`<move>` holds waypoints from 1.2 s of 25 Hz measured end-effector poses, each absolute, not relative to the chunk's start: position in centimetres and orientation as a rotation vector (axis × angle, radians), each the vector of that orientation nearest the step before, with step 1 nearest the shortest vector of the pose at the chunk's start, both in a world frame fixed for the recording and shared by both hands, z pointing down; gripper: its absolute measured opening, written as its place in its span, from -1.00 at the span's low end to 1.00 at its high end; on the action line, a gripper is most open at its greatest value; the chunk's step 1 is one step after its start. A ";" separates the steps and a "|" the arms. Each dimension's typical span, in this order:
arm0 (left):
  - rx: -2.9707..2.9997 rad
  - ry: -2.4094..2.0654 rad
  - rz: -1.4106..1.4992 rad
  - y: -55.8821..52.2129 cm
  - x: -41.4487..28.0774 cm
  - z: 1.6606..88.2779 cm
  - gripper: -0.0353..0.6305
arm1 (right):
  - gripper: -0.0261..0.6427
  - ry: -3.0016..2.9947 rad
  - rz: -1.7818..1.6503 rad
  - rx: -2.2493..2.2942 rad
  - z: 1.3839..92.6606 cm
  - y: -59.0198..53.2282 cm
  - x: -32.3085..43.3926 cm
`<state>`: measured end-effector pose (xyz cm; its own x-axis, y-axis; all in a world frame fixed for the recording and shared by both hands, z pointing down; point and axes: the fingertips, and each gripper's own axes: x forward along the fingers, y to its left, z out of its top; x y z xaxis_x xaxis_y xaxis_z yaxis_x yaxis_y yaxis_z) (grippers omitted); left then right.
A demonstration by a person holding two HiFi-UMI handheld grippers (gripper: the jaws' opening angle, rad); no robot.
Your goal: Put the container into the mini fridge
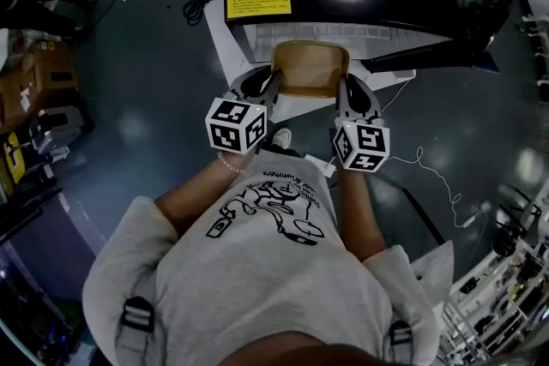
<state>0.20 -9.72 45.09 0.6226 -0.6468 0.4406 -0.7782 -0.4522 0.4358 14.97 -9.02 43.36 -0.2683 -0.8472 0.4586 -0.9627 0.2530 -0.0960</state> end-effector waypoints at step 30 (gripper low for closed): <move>2.249 -1.212 0.224 -15.8 2.4 44.0 -0.68 | -0.77 -2.203 0.428 1.689 42.4 -15.7 17.0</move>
<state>2.35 -15.82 43.97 0.5753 -0.7142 0.3986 -0.8095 -0.4277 0.4022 17.03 -15.74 42.37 -0.2418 -0.8679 0.4340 -0.9672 0.2513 -0.0362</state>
